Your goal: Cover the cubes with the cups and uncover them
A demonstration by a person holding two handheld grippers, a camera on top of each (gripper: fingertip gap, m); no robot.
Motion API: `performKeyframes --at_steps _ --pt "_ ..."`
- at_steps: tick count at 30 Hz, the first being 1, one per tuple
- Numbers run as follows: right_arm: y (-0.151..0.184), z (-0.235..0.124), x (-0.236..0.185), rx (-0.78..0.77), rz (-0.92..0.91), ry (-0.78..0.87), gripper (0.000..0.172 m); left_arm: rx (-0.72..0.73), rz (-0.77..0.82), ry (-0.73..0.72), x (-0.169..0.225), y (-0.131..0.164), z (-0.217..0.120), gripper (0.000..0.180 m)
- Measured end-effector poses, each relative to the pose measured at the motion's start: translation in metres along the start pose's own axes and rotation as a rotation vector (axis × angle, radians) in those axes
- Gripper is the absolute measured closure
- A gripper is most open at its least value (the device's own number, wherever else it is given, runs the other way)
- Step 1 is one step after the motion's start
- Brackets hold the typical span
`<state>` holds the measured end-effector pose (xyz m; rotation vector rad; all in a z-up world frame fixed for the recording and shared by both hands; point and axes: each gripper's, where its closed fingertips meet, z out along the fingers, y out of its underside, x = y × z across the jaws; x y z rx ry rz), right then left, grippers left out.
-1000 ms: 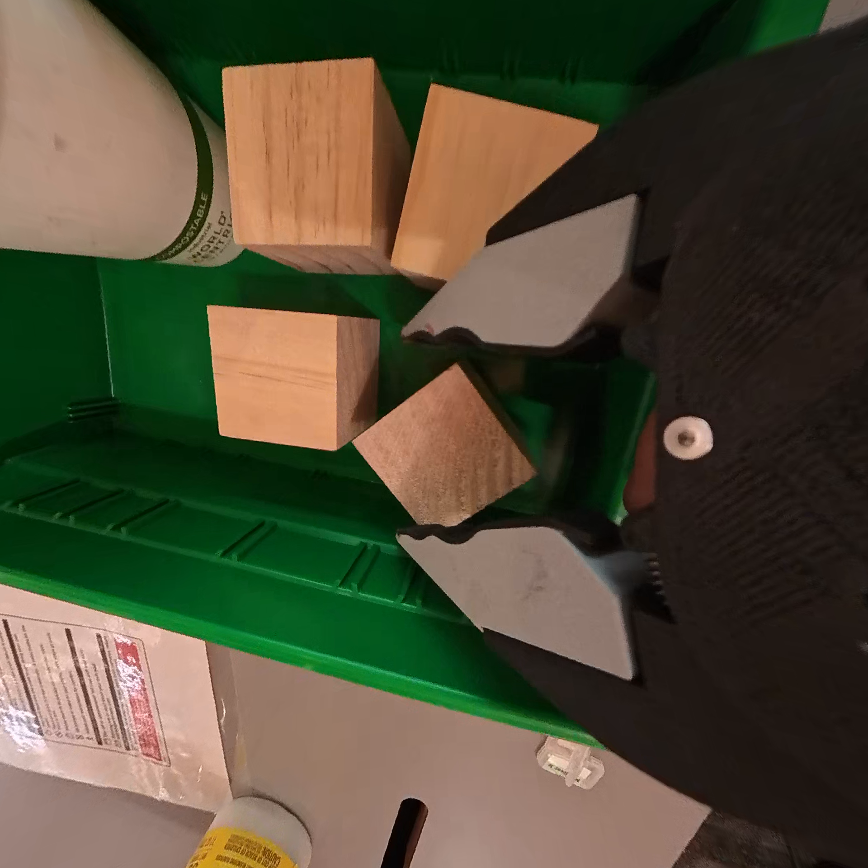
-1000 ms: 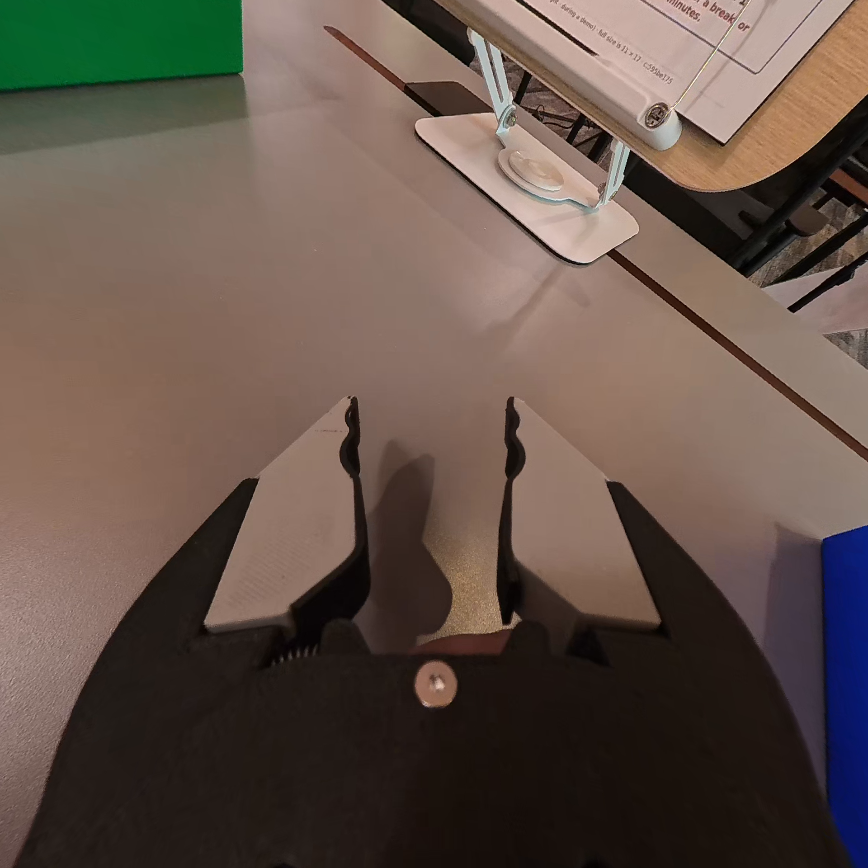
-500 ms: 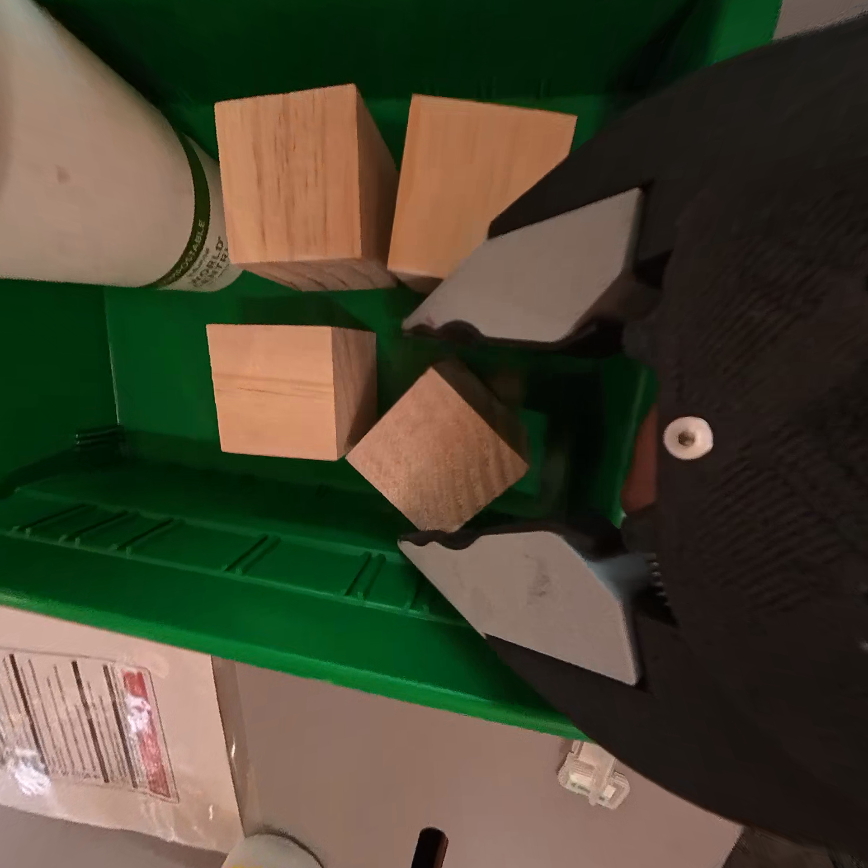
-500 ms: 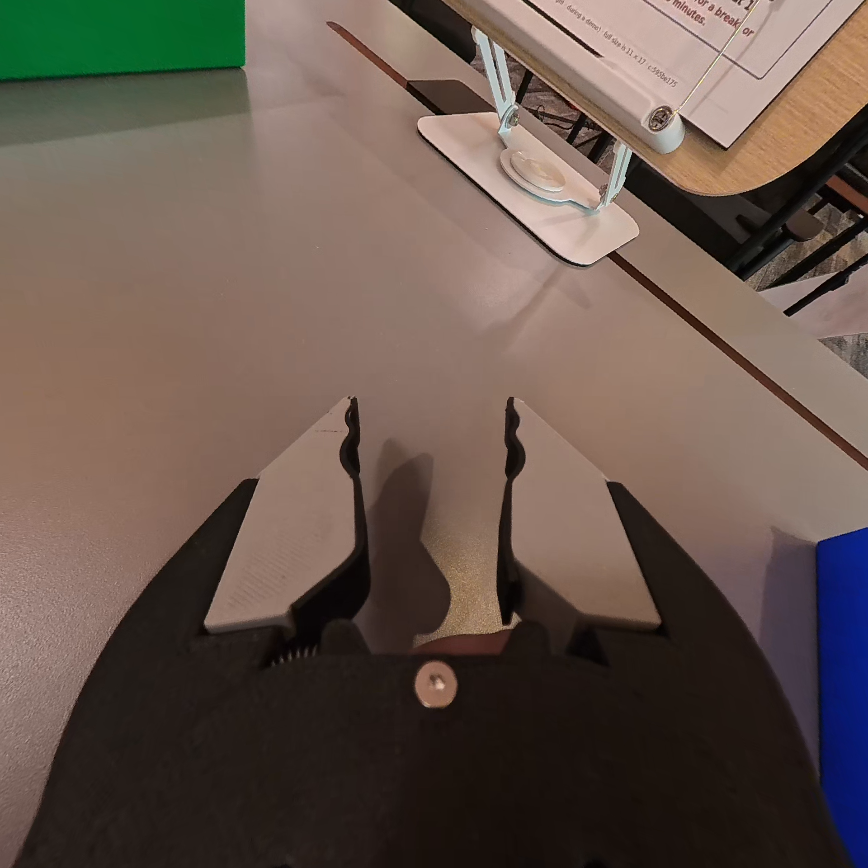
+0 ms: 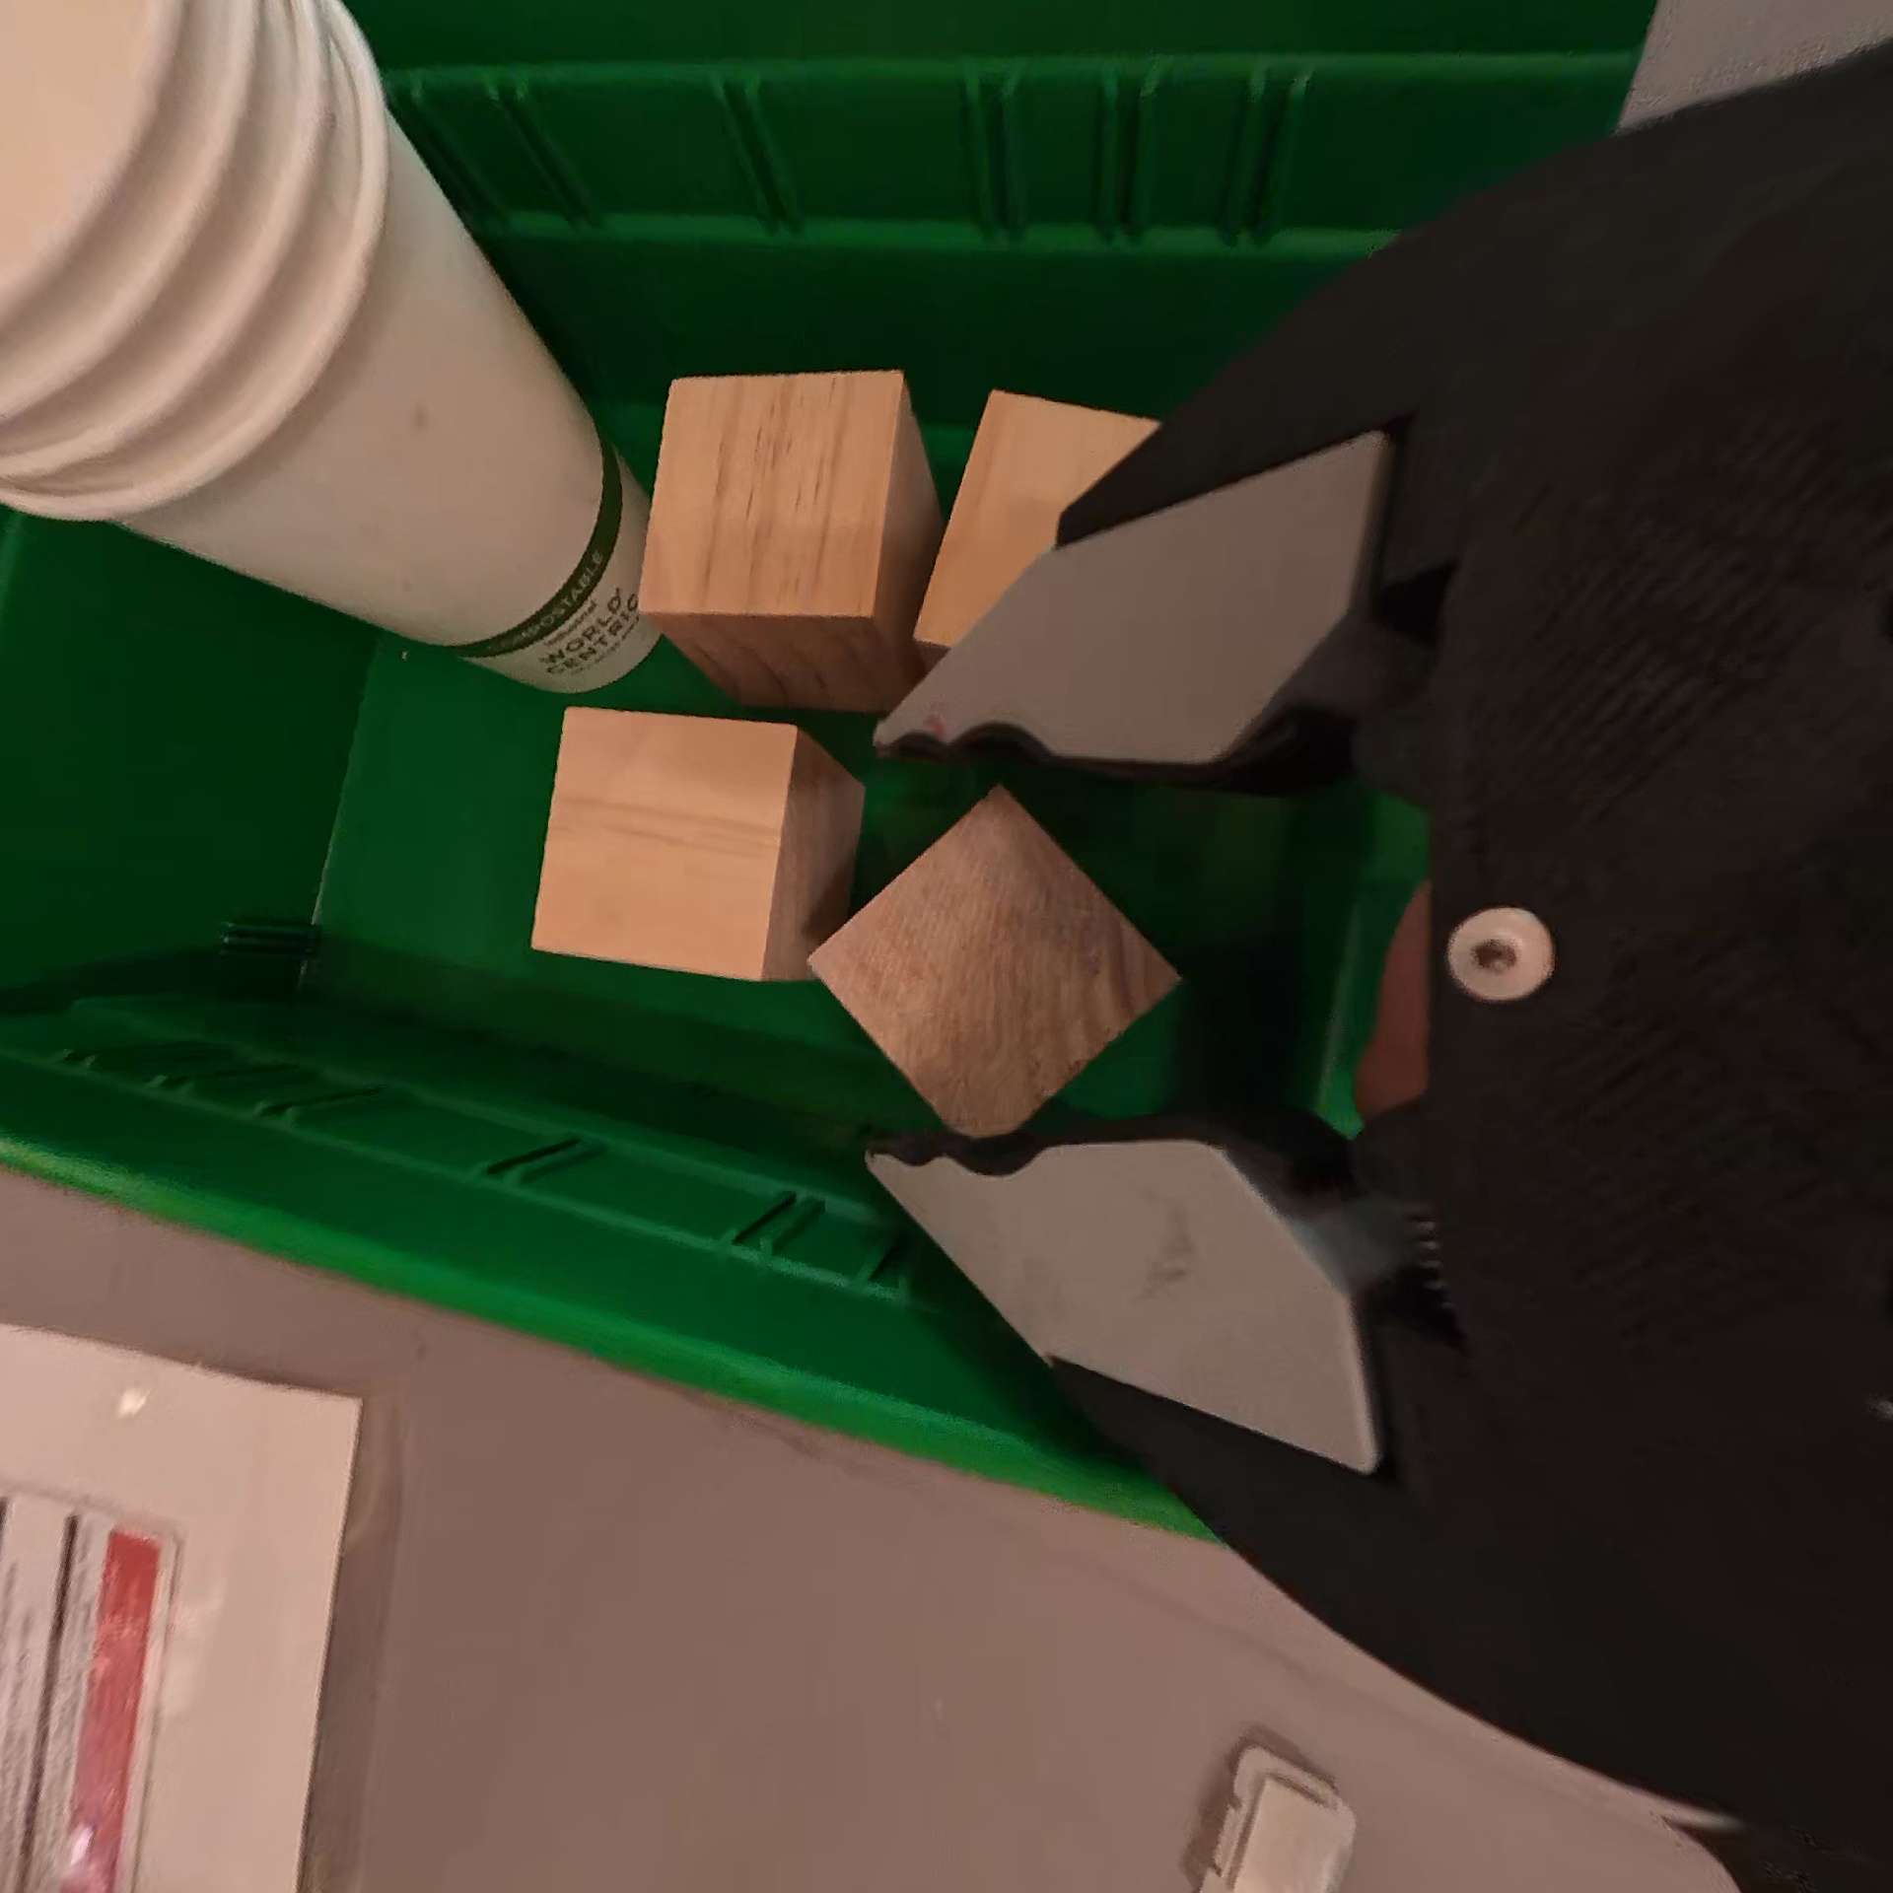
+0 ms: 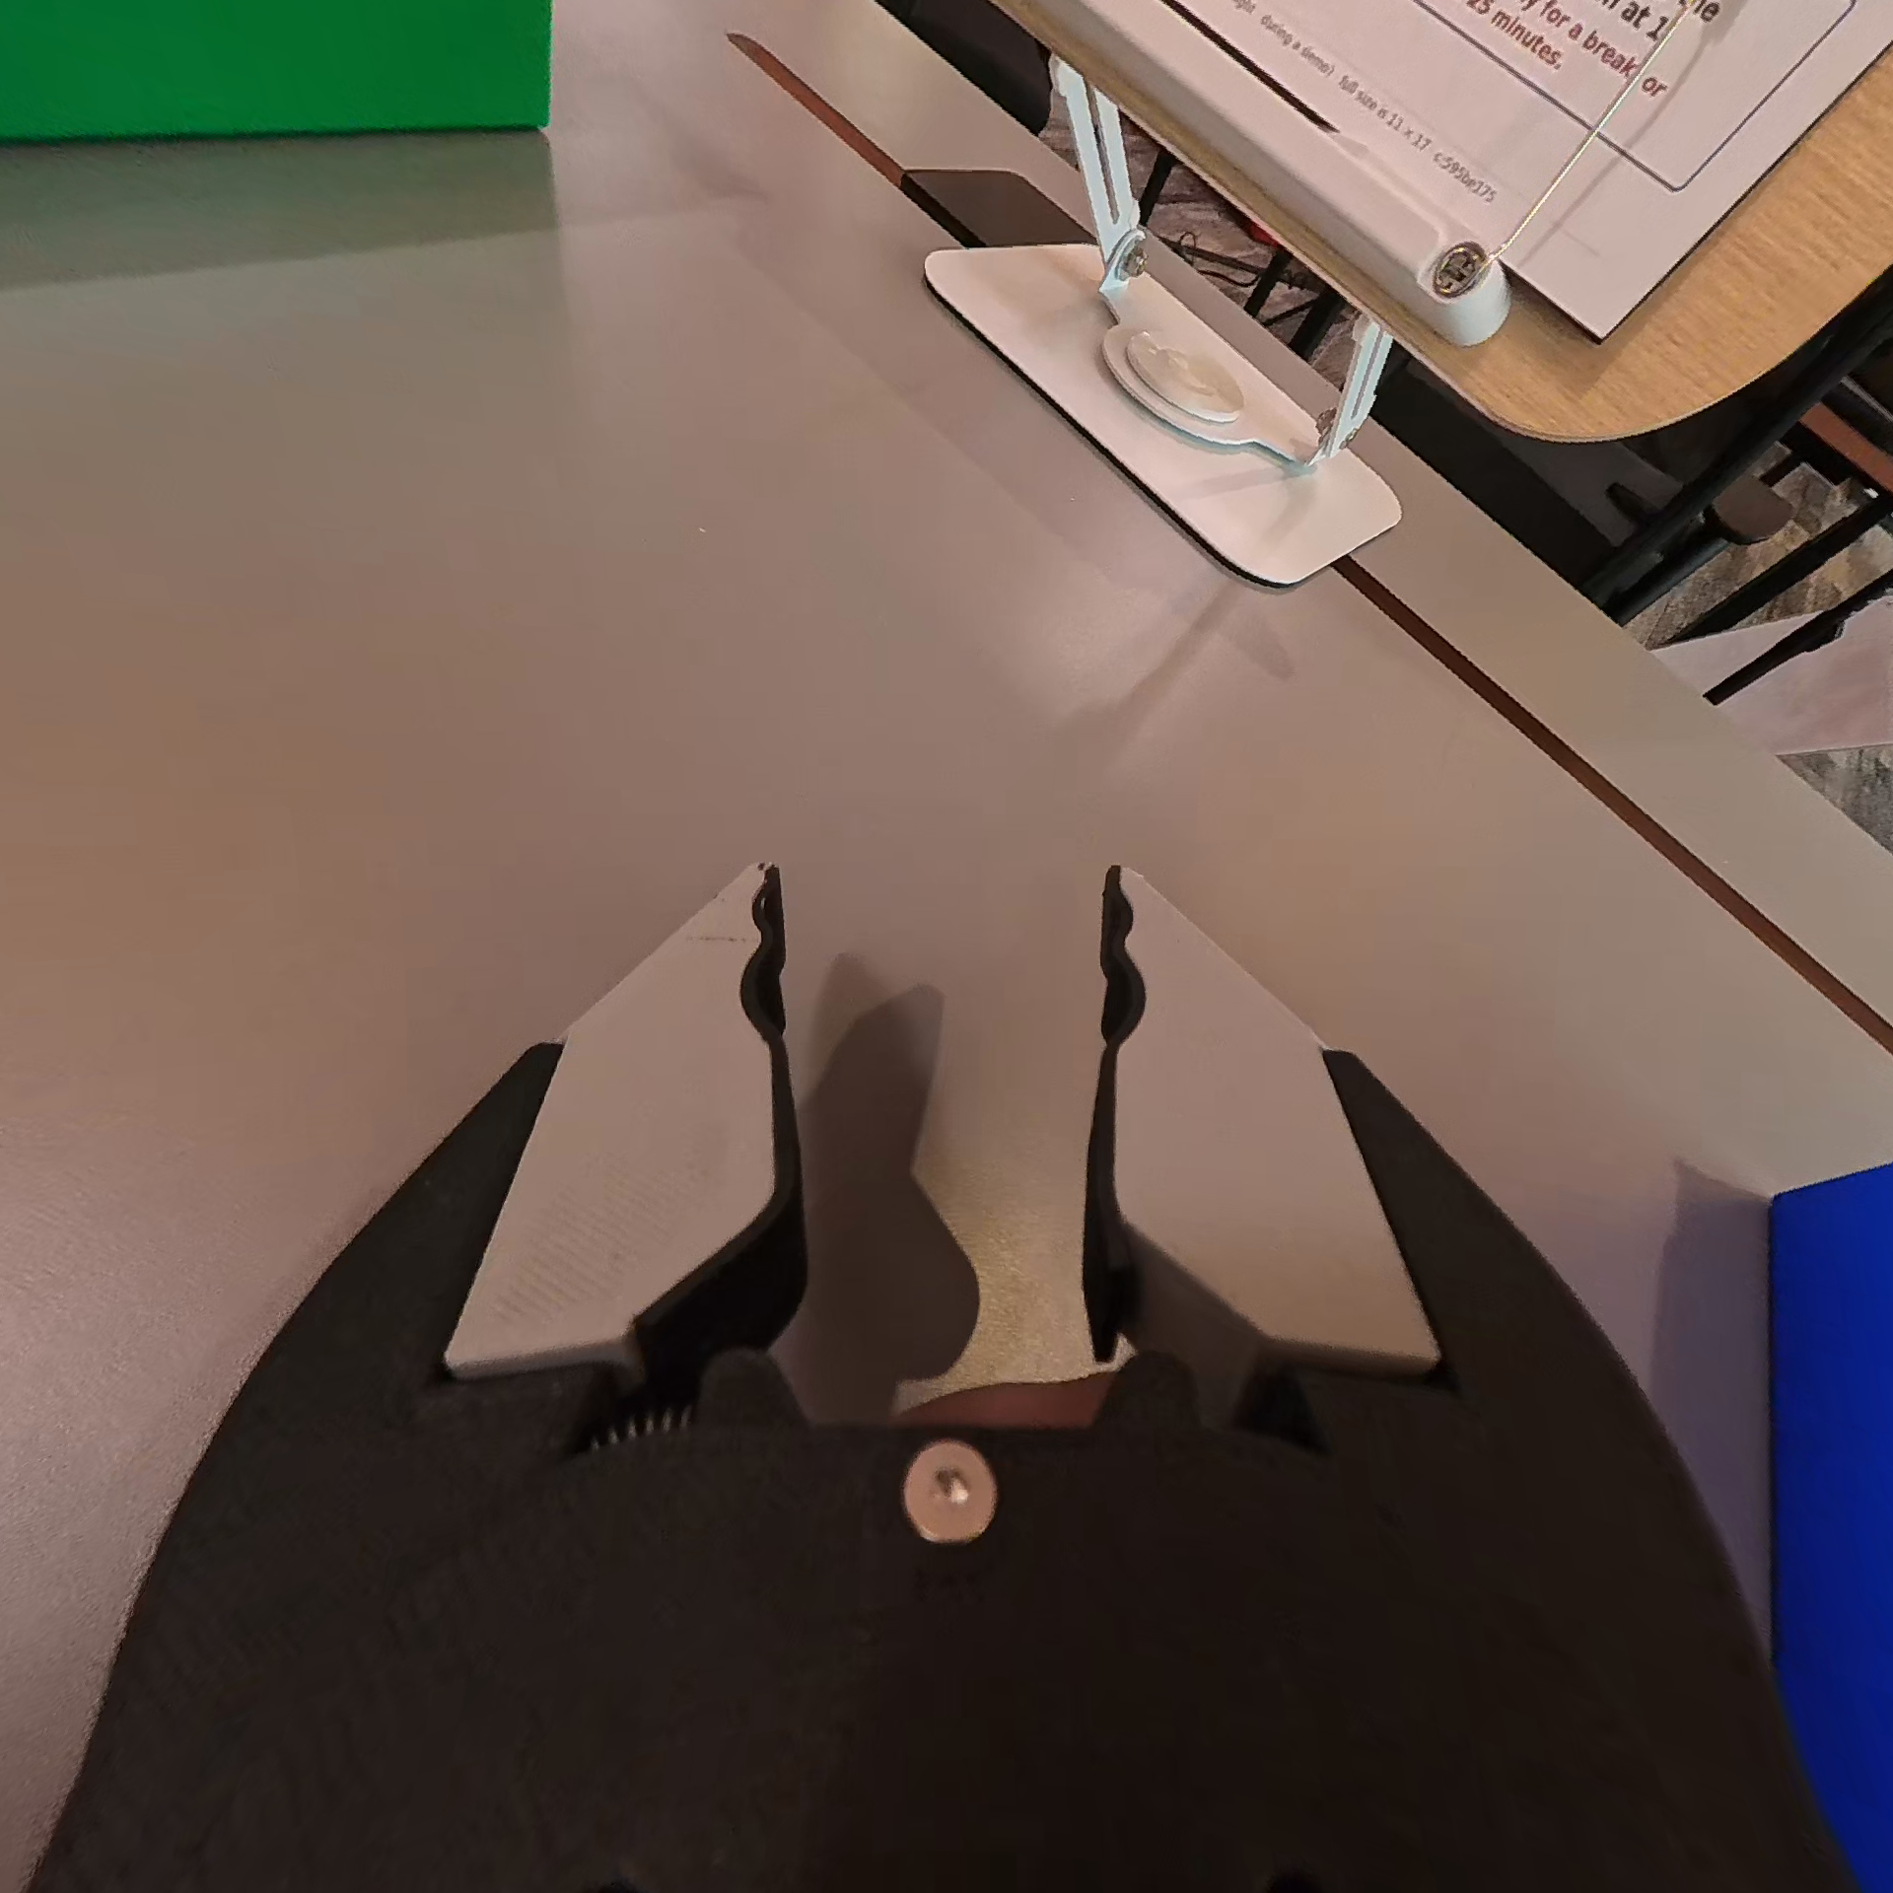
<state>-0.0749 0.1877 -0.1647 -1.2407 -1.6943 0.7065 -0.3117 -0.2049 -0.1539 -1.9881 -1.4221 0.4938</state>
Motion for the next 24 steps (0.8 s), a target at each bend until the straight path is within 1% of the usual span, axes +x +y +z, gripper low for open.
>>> performKeyframes --at_steps 1,3,5,7,9,11,14,17,18,19,22,24 --pt "0.000 0.000 -0.001 -0.002 -0.005 0.000 0.112 0.023 0.001 -0.021 -0.005 -0.004 -0.004 0.109" --pt "0.001 0.001 -0.001 -0.007 -0.012 0.002 0.112 0.041 -0.014 -0.013 -0.007 -0.009 -0.009 0.111" --pt "0.001 0.001 -0.001 -0.006 -0.016 0.005 0.112 0.000 -0.010 0.004 -0.005 -0.003 -0.007 0.106" --pt "0.000 0.000 -0.001 -0.003 -0.016 0.007 0.112 -0.040 0.028 -0.020 -0.007 0.005 -0.003 0.105" --pt "0.000 0.000 -0.001 -0.002 -0.014 0.007 0.112 -0.040 0.055 -0.053 -0.008 0.009 0.001 0.107" --pt "0.000 0.000 0.000 -0.001 -0.012 0.009 0.112 -0.026 0.044 -0.064 -0.007 0.010 0.003 0.107" --pt "-0.001 0.000 0.000 0.004 -0.013 0.010 0.113 -0.022 0.045 -0.054 -0.004 0.011 0.003 0.109" --pt "0.000 0.000 -0.001 0.002 -0.016 0.008 0.113 -0.061 0.062 -0.027 -0.002 0.015 0.001 0.109" --pt "0.000 0.000 -0.001 0.000 -0.017 0.007 0.113 -0.082 0.075 -0.010 0.000 0.017 0.000 0.107" --pt "0.000 0.000 -0.001 -0.001 -0.019 0.007 0.112 -0.107 0.093 0.020 0.004 0.021 -0.001 0.096" --pt "0.000 0.000 -0.002 -0.002 -0.025 0.007 0.112 -0.145 0.155 0.049 0.004 0.023 -0.005 0.098" --pt "0.000 0.000 -0.002 -0.003 -0.028 0.008 0.112 -0.173 0.224 0.063 0.003 0.027 -0.007 0.099"
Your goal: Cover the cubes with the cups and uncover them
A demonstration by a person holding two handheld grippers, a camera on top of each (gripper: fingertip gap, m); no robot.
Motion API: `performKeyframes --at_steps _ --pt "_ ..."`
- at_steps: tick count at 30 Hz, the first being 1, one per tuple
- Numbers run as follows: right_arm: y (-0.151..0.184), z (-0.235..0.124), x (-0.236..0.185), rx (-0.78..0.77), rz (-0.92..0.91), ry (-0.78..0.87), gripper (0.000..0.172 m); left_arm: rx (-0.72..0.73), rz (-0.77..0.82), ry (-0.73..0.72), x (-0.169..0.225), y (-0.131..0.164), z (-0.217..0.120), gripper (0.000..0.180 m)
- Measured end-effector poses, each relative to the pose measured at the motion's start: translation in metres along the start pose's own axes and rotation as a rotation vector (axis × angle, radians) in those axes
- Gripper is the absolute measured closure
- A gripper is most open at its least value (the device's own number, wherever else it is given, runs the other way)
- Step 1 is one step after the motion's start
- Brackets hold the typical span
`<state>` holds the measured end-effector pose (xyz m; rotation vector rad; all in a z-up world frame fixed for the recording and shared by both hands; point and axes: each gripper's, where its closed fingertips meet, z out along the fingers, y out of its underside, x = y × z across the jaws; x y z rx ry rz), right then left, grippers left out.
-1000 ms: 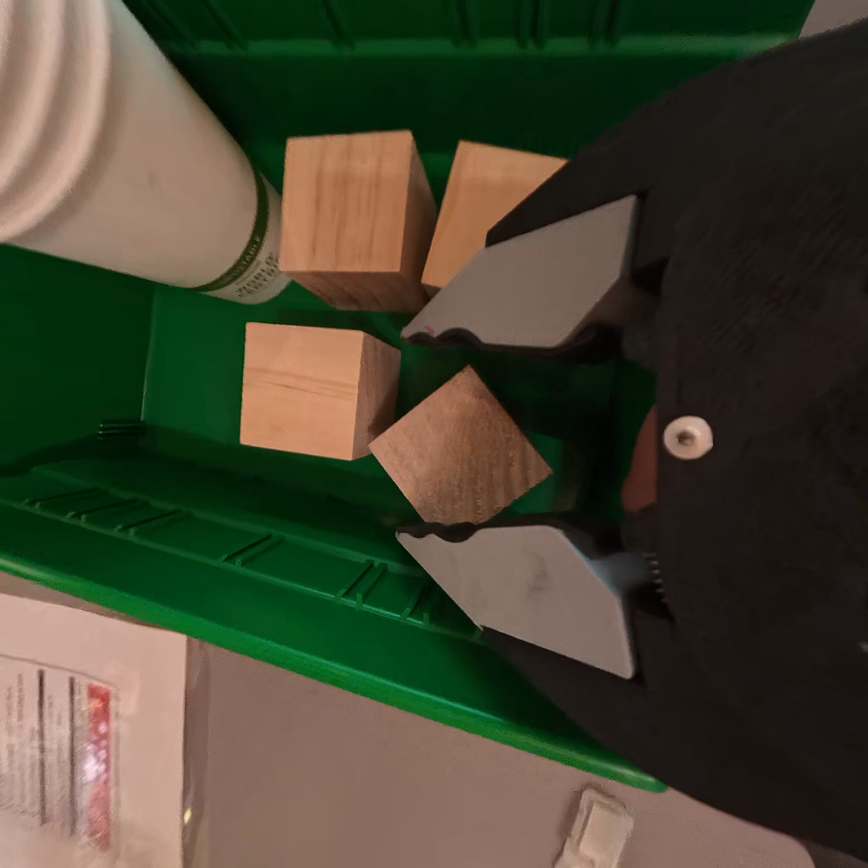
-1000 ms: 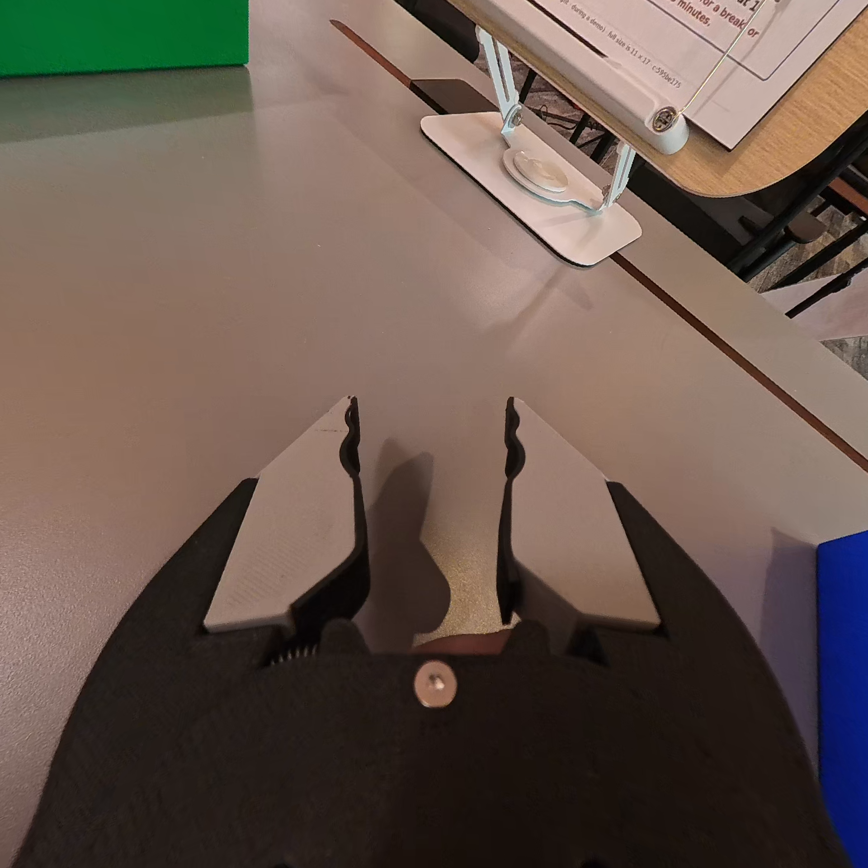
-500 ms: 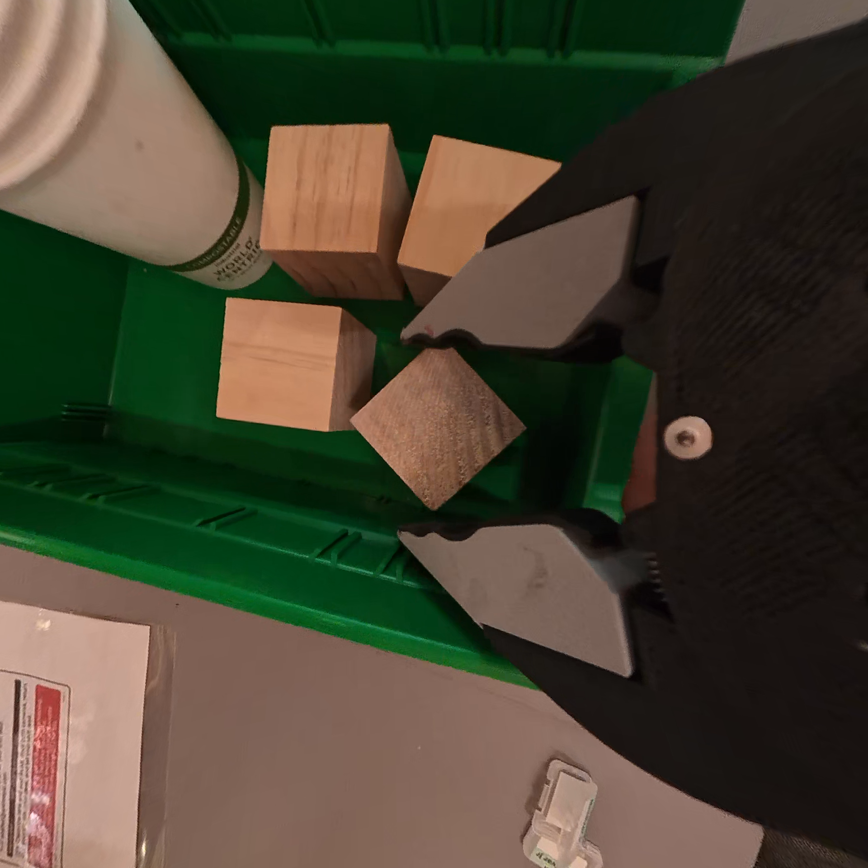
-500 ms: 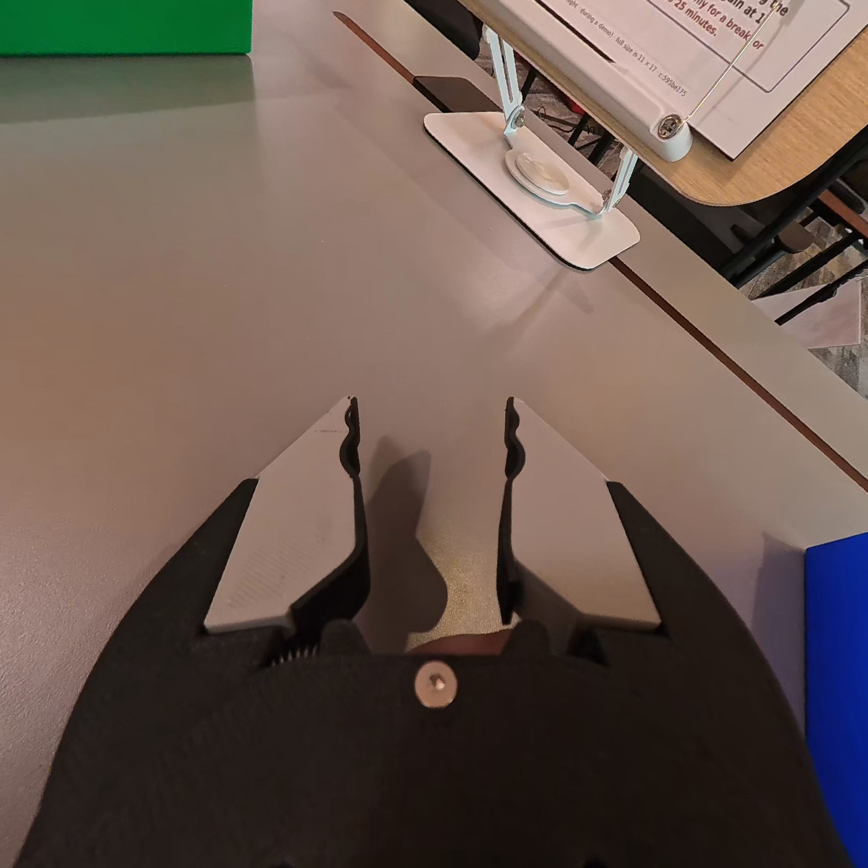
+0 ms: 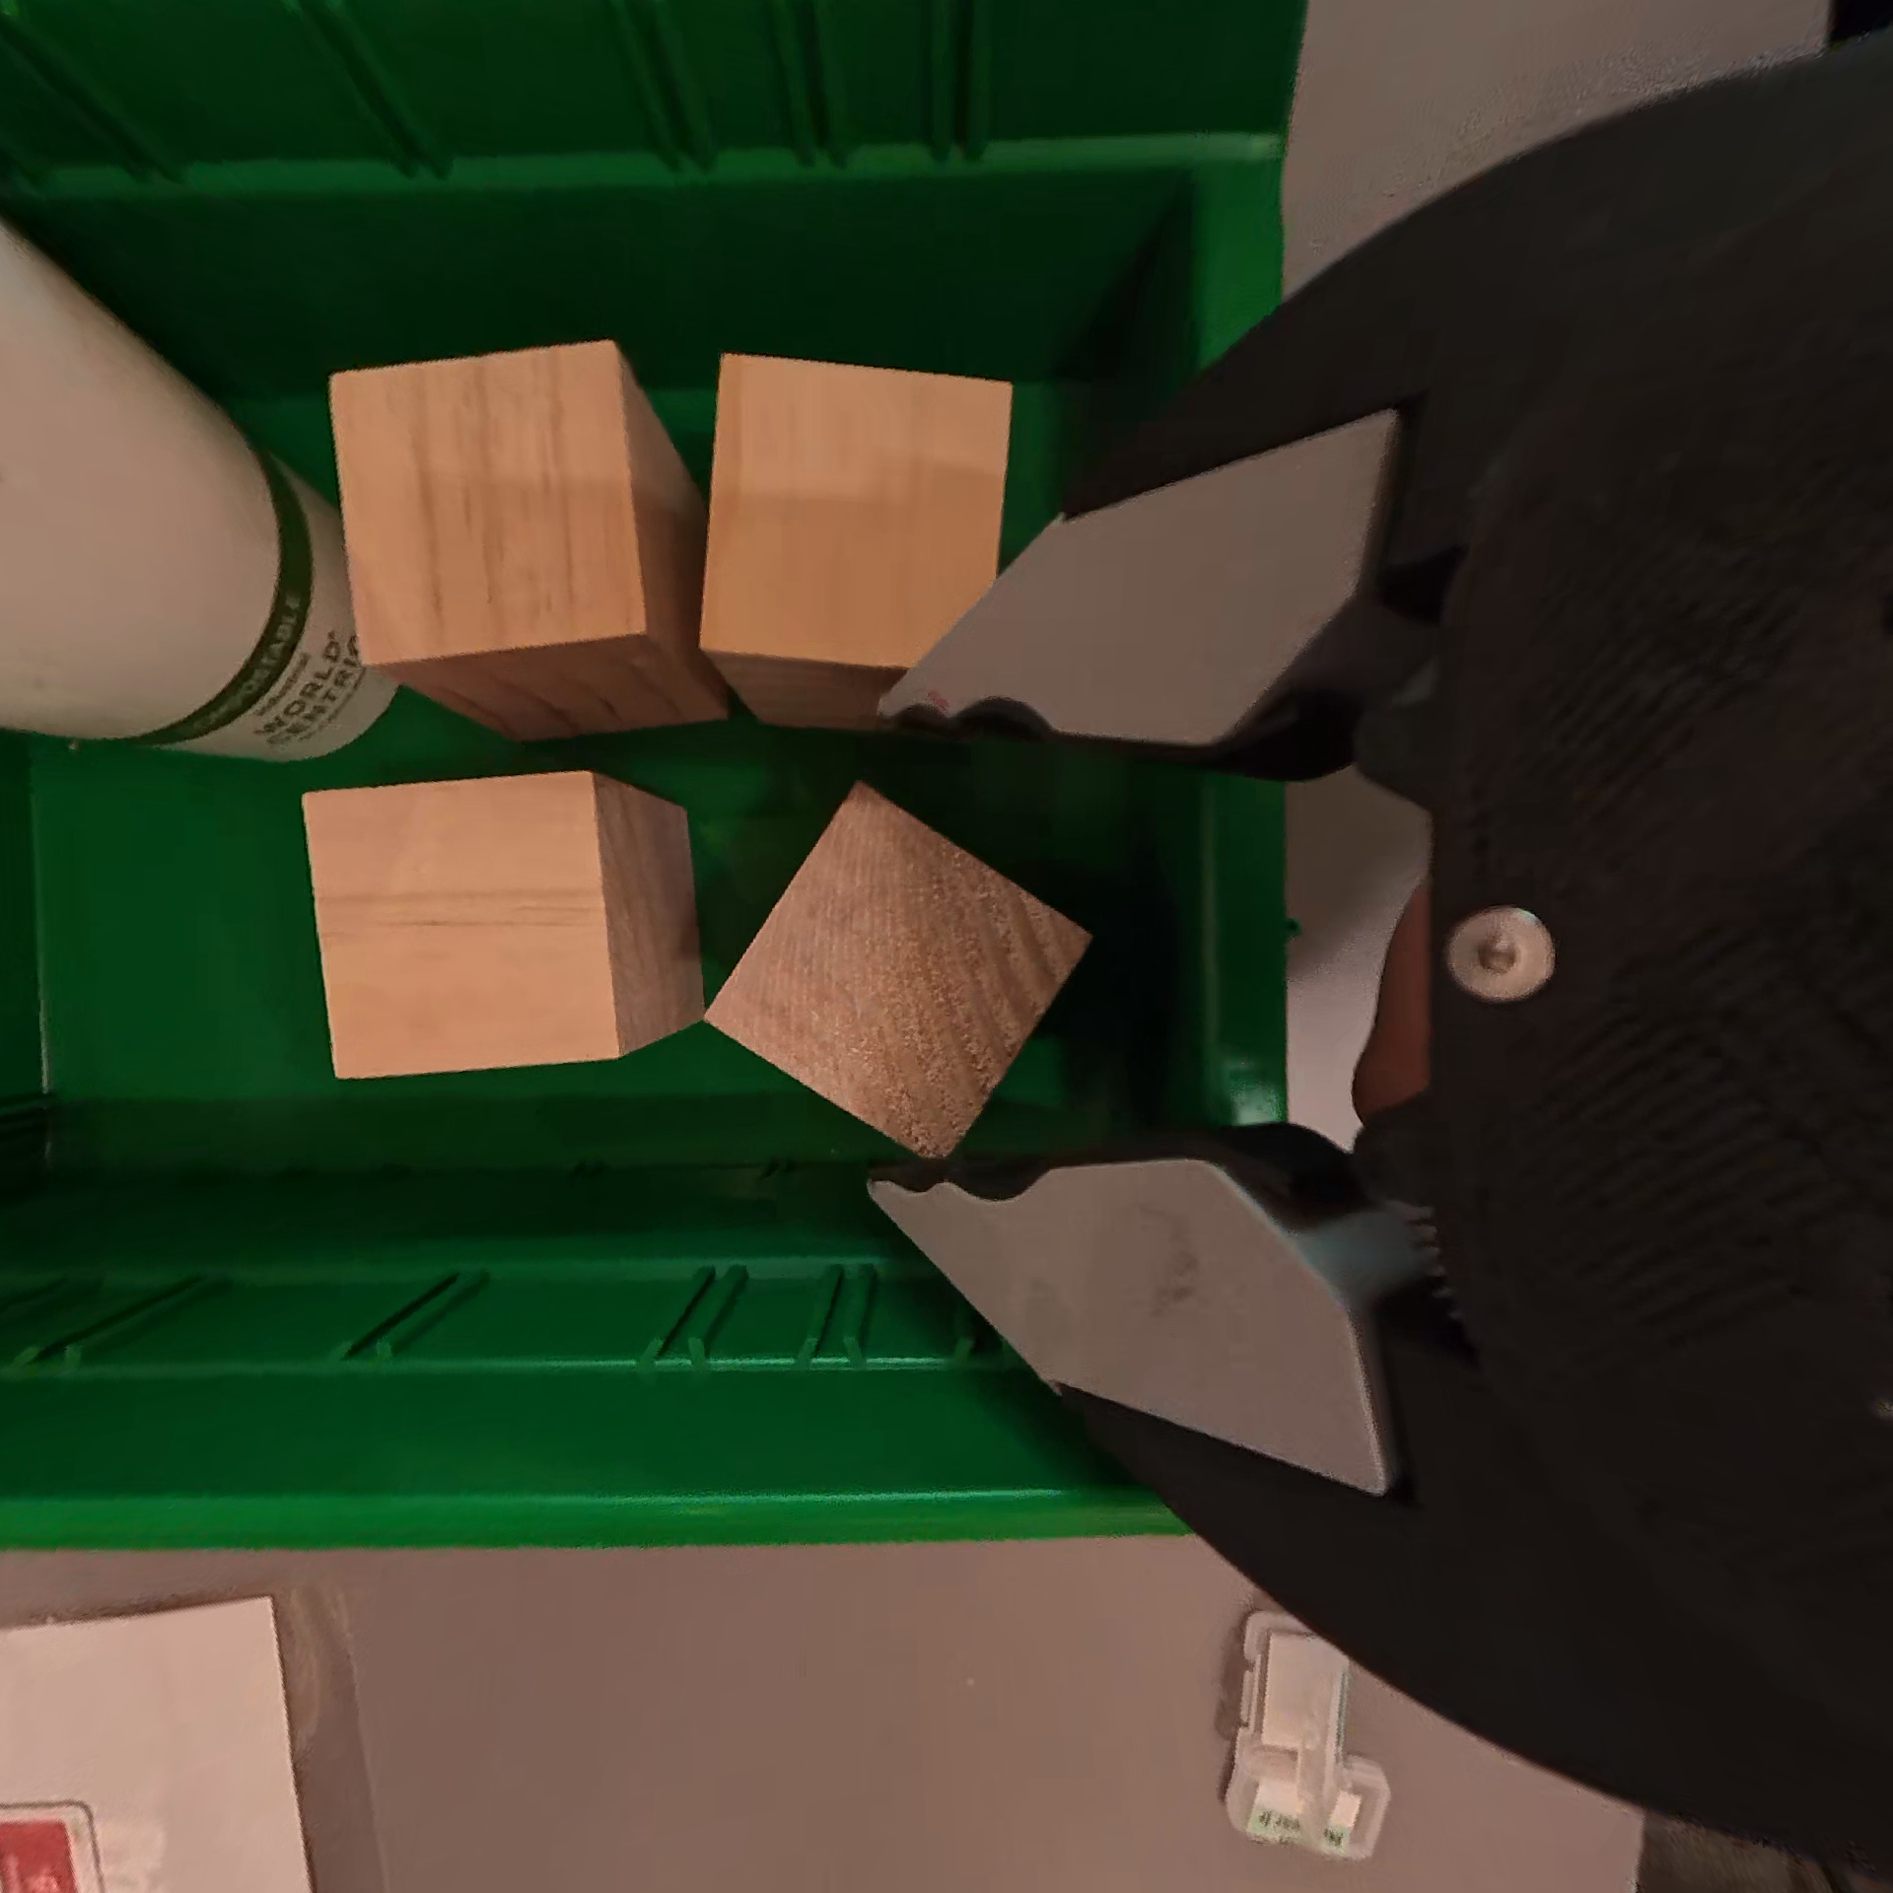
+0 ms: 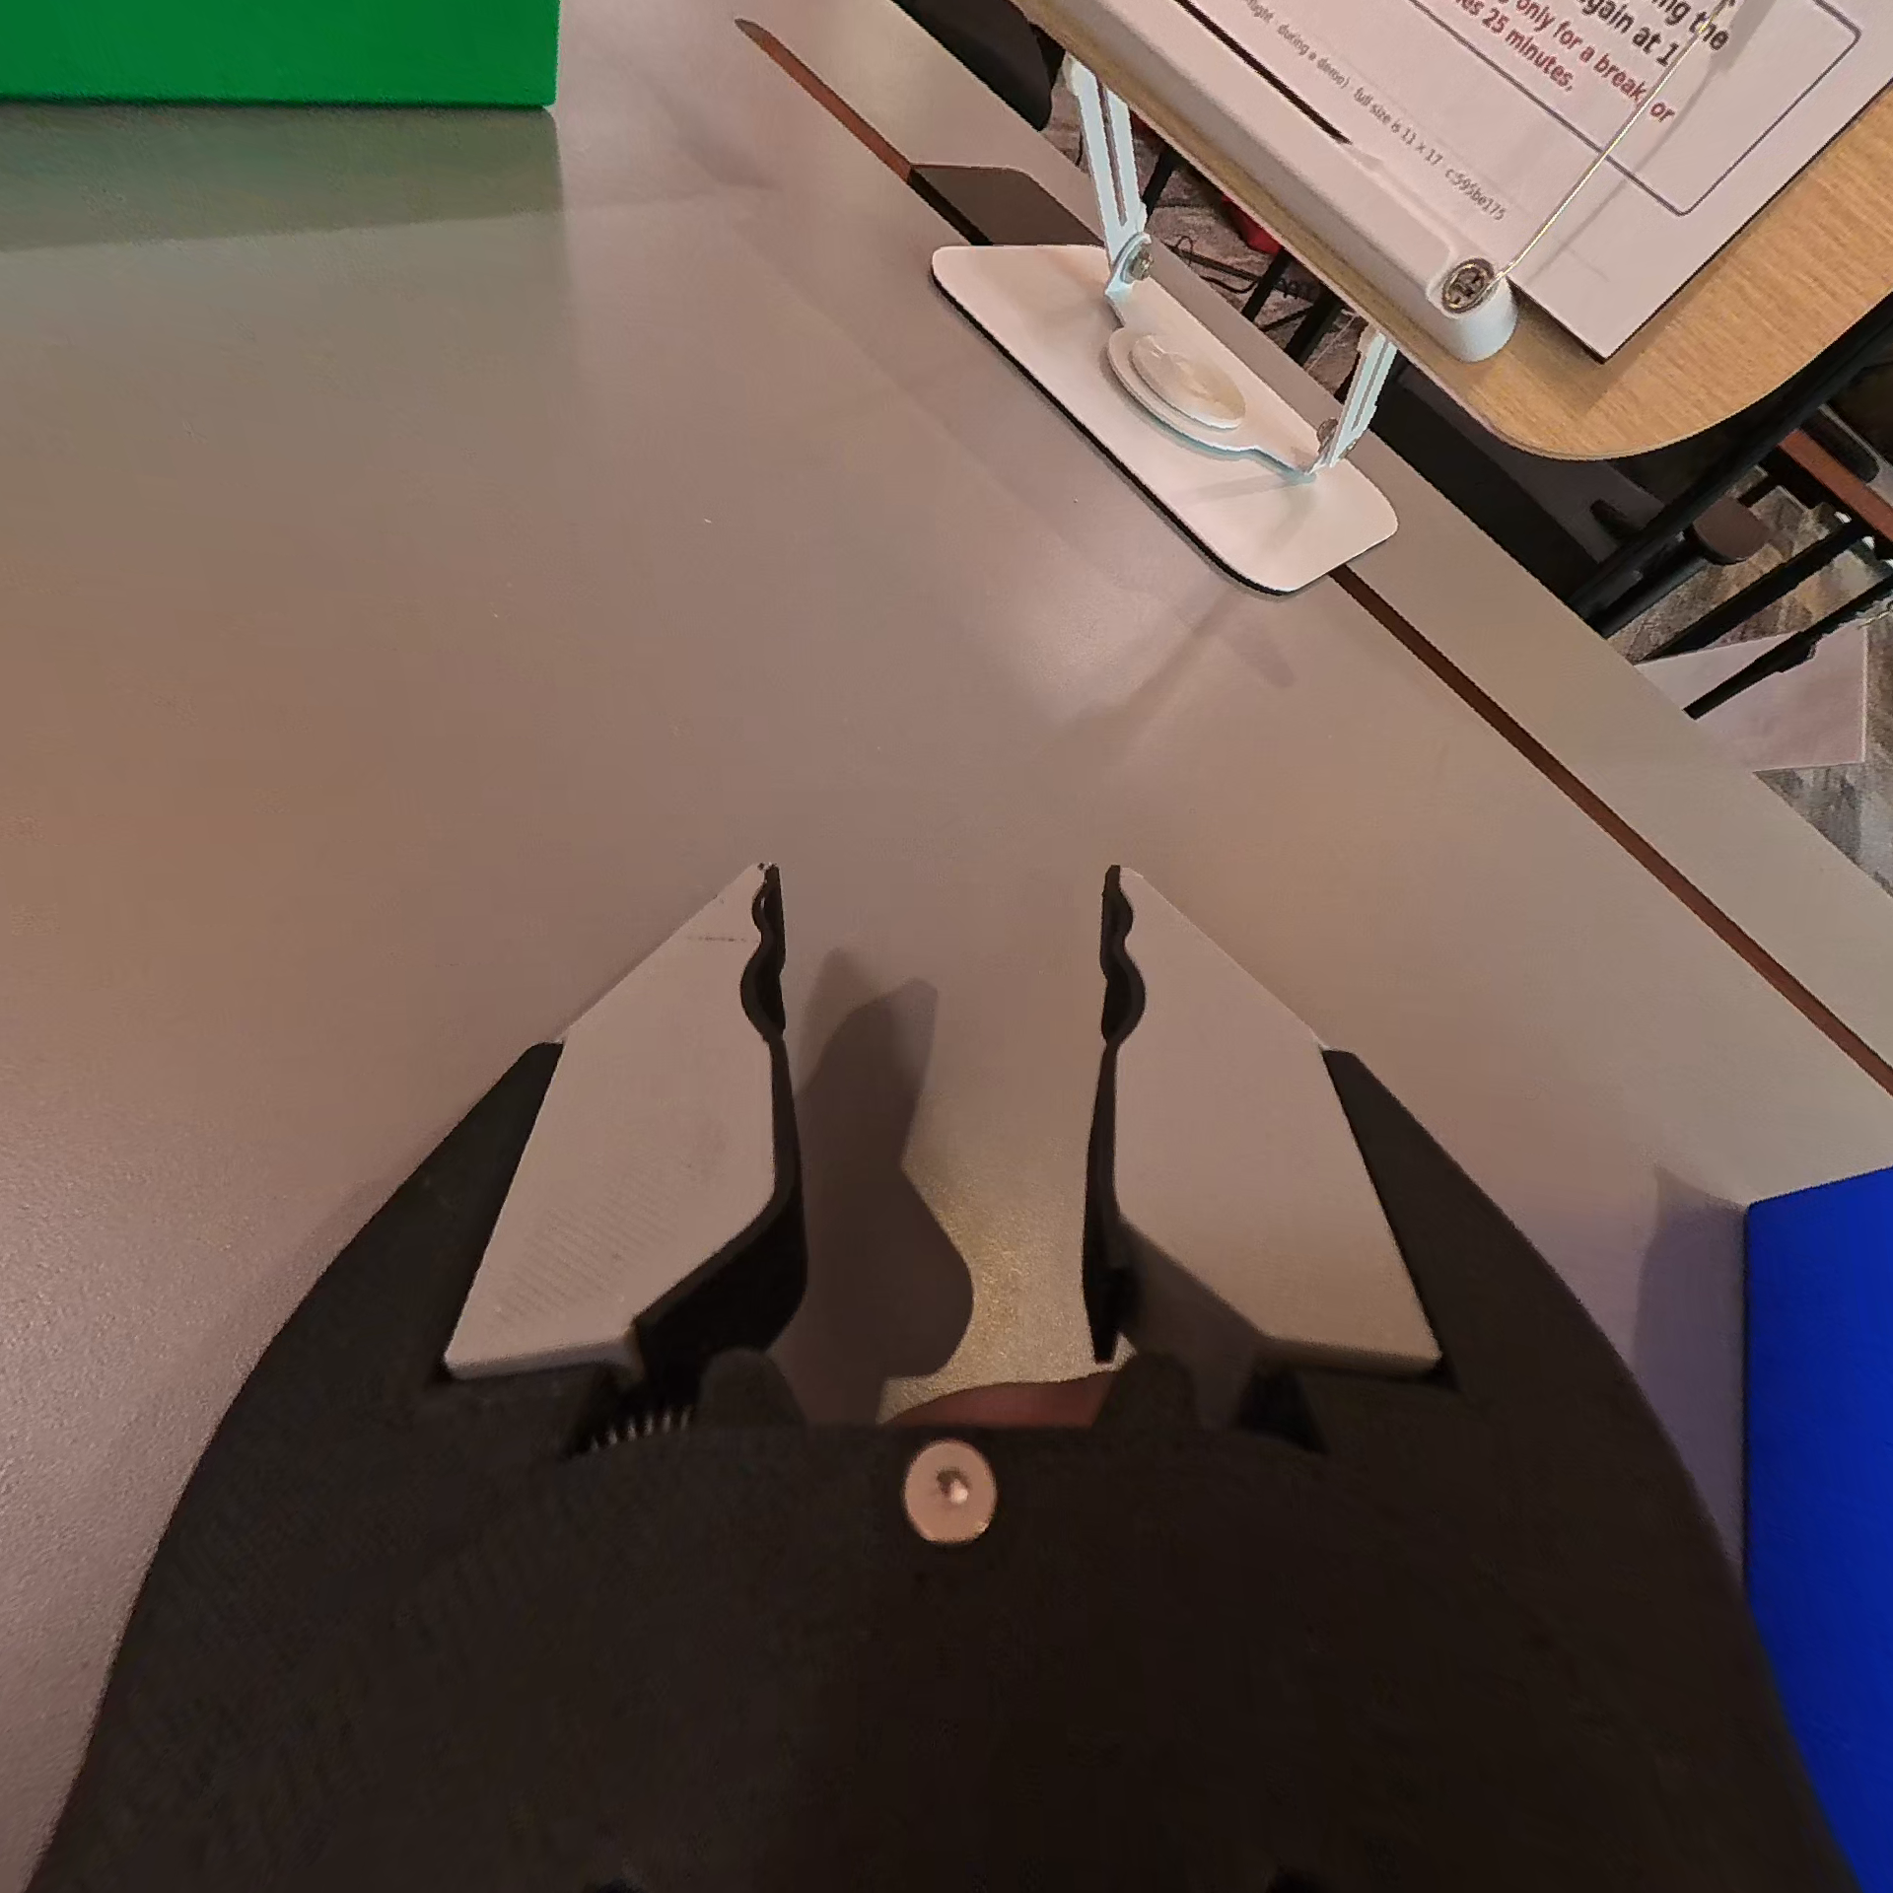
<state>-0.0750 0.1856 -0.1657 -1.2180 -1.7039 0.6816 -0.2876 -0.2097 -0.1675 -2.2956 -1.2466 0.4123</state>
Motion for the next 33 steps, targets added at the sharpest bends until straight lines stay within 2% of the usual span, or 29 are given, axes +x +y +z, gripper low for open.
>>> performKeyframes --at_steps 6,17,19,21,25,29,33 --pt "0.000 0.000 0.000 0.000 -0.002 0.002 0.112 -0.060 0.293 -0.003 -0.002 0.010 0.002 0.102" --pt "0.001 0.001 0.000 -0.009 0.003 -0.006 0.113 -0.050 0.311 0.085 0.003 0.009 0.005 0.097" --pt "0.001 0.001 -0.001 -0.004 -0.005 -0.004 0.113 -0.083 0.376 0.067 0.002 0.013 0.005 0.100" --pt "0.000 0.000 -0.001 0.002 -0.011 -0.001 0.113 -0.125 0.466 0.007 -0.006 0.016 0.003 0.122" --pt "0.000 0.000 -0.002 0.001 -0.018 -0.002 0.113 -0.193 0.574 -0.031 -0.008 0.022 0.002 0.120" --pt "0.000 0.000 -0.002 0.000 -0.025 -0.003 0.113 -0.223 0.571 -0.034 -0.004 0.021 0.004 0.115" --pt "0.000 0.000 -0.003 0.000 -0.030 -0.004 0.113 -0.168 0.470 0.010 0.000 0.012 0.008 0.120"
